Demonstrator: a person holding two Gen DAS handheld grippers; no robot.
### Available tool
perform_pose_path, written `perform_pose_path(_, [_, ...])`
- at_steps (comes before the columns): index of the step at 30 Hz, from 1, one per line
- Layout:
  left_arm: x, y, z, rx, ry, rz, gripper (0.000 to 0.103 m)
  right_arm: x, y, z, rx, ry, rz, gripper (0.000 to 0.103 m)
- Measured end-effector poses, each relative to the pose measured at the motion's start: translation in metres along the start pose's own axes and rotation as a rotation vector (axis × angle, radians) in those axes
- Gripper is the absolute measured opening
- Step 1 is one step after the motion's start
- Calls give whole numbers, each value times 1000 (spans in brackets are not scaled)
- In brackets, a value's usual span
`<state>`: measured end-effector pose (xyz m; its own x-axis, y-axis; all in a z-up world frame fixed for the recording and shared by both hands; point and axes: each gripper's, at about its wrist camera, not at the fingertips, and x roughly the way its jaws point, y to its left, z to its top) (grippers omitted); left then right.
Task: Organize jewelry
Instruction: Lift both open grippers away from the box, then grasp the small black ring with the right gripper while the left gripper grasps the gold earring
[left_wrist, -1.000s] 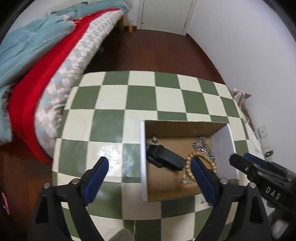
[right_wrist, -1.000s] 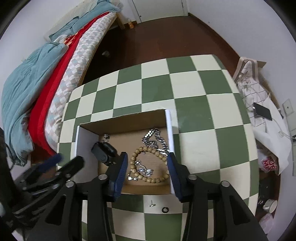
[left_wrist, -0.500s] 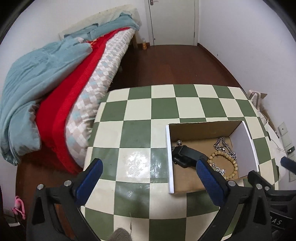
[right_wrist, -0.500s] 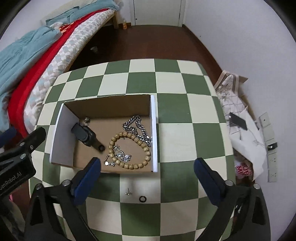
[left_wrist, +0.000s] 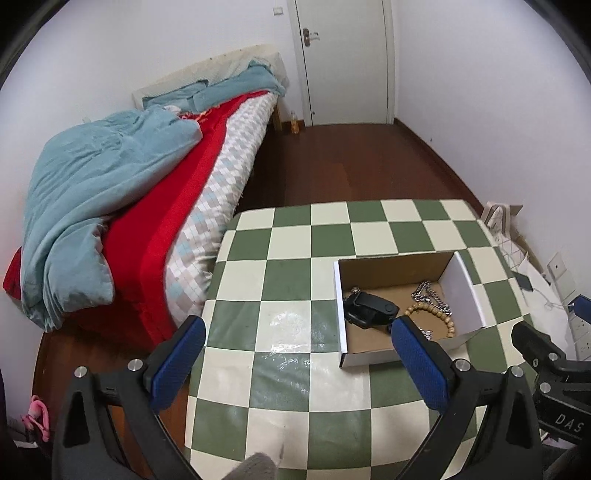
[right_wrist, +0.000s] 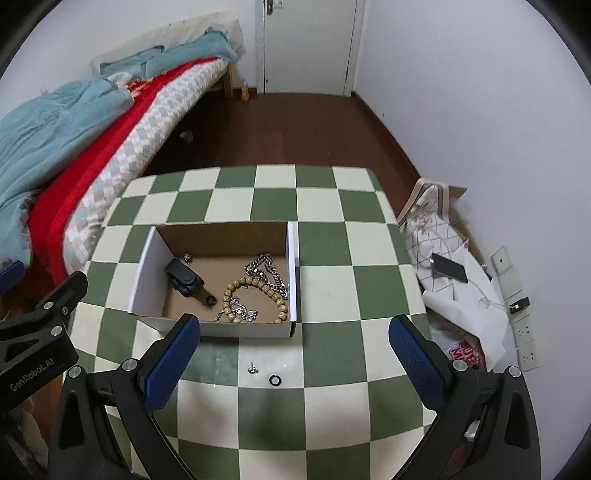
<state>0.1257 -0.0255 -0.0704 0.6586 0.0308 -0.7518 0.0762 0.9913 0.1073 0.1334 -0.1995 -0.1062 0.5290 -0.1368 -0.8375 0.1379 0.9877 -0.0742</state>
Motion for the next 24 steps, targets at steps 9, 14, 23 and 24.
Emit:
perform_pose_path(9, [-16, -3, -25, -7, -78, 116, 103, -36, -11, -22, 59, -49, 67, 103])
perform_pose_path(14, [17, -15, -55, 36, -25, 239, 103, -5, -40, -58, 132, 4, 37, 100])
perform_pose_path(23, [66, -27, -86, 80, 98, 295, 103, 96, -31, -111, 109, 109, 157, 55])
perform_pose_path(24, [69, -27, -87, 81, 107, 297, 103, 103, -25, -113, 91, 103, 160, 55])
